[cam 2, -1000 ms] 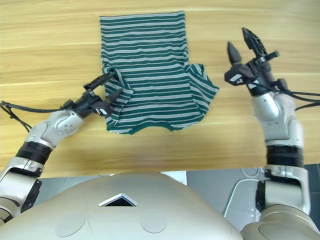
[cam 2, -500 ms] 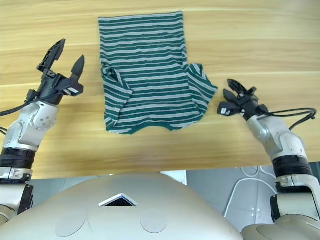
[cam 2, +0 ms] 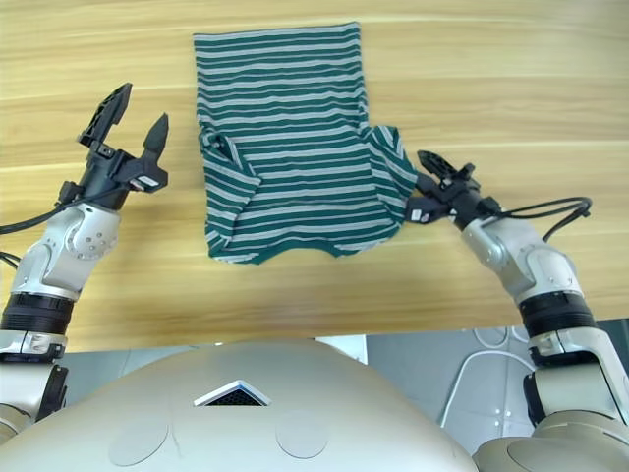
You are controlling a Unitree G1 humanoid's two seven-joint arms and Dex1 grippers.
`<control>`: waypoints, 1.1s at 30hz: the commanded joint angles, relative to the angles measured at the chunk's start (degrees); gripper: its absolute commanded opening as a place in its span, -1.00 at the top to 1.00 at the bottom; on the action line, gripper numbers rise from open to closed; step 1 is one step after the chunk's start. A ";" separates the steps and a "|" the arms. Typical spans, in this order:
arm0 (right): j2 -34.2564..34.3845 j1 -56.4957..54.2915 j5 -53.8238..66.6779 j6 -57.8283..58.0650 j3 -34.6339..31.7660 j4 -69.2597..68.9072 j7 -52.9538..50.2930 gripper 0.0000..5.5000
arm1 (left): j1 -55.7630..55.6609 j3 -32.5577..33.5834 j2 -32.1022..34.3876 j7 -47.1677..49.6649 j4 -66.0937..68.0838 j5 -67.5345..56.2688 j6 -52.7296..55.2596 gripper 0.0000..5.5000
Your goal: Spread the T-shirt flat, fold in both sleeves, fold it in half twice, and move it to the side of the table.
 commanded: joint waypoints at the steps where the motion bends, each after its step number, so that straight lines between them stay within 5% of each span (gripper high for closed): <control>1: -1.74 4.22 -0.60 0.93 1.38 0.03 2.55 0.20 | 0.18 -0.28 0.54 -0.78 -0.10 -0.01 0.37 -0.13; 11: -10.75 18.76 5.05 2.32 -3.82 -14.94 9.72 0.20 | 1.09 -0.29 0.42 -1.13 -1.37 -0.35 0.68 -0.13; 33: -3.47 4.19 0.43 0.51 3.10 -0.84 4.00 0.20 | 1.61 -0.82 -0.01 -1.52 -1.67 -0.29 0.68 -0.13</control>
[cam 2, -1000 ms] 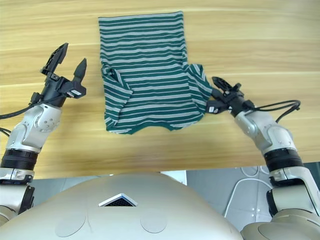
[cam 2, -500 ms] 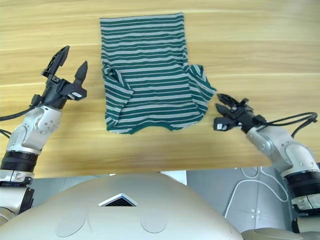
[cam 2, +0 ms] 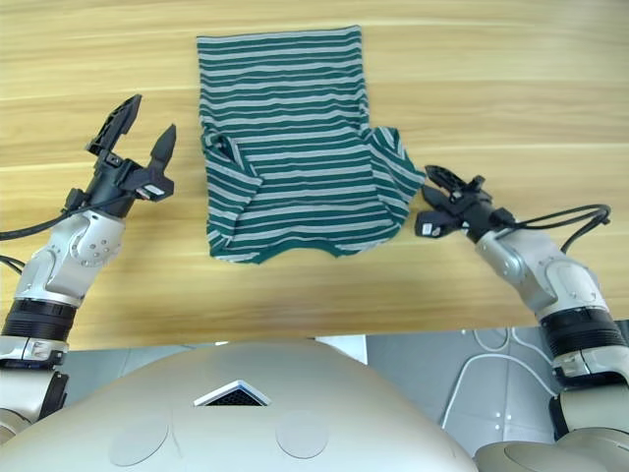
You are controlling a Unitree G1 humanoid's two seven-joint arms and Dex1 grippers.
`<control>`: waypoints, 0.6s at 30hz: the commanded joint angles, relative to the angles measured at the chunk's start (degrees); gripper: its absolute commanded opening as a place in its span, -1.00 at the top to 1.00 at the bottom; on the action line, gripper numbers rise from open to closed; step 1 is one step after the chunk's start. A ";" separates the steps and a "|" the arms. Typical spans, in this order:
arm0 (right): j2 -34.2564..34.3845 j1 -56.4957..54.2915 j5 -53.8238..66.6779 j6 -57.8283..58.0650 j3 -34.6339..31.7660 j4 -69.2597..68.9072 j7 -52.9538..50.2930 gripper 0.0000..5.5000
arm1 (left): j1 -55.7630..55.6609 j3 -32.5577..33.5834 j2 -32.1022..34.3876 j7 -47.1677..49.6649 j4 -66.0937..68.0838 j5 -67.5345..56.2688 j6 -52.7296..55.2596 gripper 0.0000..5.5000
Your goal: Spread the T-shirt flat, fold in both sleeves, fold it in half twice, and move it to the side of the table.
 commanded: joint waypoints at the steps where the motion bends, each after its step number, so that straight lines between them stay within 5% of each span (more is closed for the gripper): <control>1: 2.02 0.08 -2.33 -0.86 3.85 3.10 2.01 0.20 | -0.22 -0.26 -0.02 -0.66 -0.22 -0.03 0.62 -0.13; 13: 3.11 -1.91 -3.66 -1.65 8.61 4.22 2.91 0.20 | -0.56 -1.39 -0.77 -1.19 0.06 0.25 0.49 -0.13; 18: 3.02 -2.57 -3.41 -0.68 8.79 5.61 2.09 0.53 | -0.55 -1.51 -0.72 -1.22 0.16 0.26 0.43 -0.14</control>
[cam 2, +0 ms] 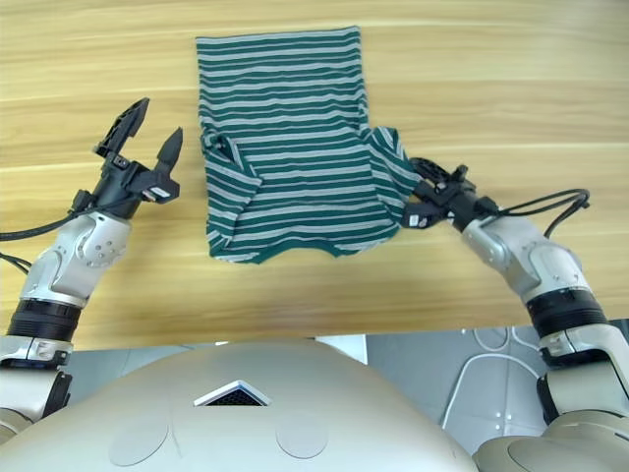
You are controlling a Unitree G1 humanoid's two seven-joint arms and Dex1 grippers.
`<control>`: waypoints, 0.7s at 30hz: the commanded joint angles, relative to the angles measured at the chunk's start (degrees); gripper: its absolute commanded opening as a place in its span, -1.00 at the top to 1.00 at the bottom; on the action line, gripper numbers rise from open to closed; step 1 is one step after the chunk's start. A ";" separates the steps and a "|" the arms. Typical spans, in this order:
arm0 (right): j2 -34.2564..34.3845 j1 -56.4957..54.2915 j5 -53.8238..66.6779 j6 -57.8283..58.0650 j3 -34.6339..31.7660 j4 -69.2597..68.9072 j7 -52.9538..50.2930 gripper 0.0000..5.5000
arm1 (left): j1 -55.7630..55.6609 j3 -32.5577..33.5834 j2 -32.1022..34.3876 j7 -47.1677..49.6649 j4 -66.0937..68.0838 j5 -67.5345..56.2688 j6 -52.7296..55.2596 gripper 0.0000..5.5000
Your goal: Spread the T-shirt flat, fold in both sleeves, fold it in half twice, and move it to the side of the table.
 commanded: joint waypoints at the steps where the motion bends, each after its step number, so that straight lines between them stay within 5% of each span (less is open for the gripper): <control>1: 1.48 2.15 -2.65 0.41 3.31 3.09 2.54 0.60 | -0.51 -0.41 0.32 -0.83 0.11 0.22 0.44 -0.14; 11: 1.76 2.03 -1.97 0.36 3.36 2.83 2.20 0.96 | 0.10 0.07 0.73 -0.81 -1.11 0.36 0.57 -0.14; 21: 2.03 2.58 1.14 -0.18 -2.08 -1.79 -4.32 0.99 | 0.76 0.66 1.06 -0.67 -1.65 0.19 0.44 -0.14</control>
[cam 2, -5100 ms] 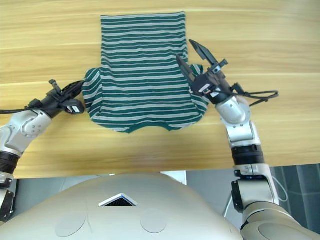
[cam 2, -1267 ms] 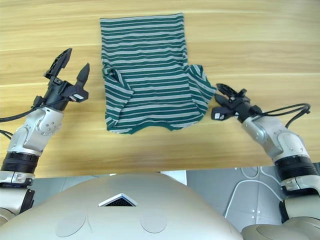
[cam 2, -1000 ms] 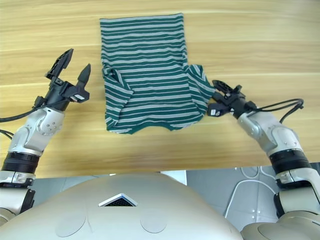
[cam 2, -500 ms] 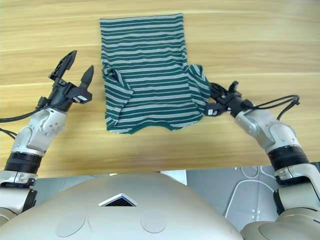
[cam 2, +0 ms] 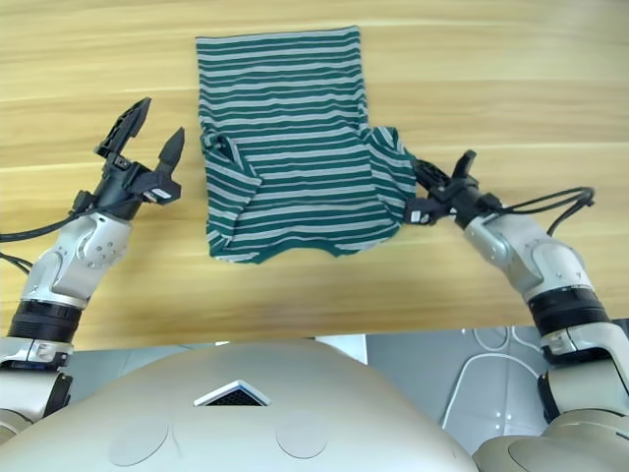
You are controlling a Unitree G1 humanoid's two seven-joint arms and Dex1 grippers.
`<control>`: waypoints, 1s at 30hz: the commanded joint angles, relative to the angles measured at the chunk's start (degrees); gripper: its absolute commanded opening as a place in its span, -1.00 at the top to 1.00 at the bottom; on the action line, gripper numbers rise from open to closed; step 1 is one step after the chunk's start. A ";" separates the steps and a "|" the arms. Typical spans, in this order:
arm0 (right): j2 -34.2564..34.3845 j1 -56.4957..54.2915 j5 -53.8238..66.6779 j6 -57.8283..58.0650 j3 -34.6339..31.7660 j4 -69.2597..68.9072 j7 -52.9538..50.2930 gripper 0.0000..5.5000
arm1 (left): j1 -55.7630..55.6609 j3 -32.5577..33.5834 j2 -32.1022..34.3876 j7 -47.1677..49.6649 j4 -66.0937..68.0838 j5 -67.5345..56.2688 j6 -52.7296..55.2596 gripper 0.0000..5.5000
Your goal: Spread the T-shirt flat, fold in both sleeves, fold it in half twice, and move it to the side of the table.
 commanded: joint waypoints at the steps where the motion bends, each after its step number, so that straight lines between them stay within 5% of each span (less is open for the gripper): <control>1: 2.12 1.96 0.31 -0.55 -0.49 -1.05 -1.36 0.99 | 0.17 0.24 0.88 -0.71 -0.39 0.18 0.42 -0.14; 21: 5.69 0.02 0.01 -1.82 -4.90 -8.26 -5.77 0.99 | 0.15 0.14 0.71 -0.57 0.09 -0.01 0.46 -0.14; 30: 9.15 0.13 -1.84 -4.15 -0.26 -8.88 -2.06 0.99 | -0.38 -0.83 0.13 -0.72 0.84 0.45 0.37 -0.14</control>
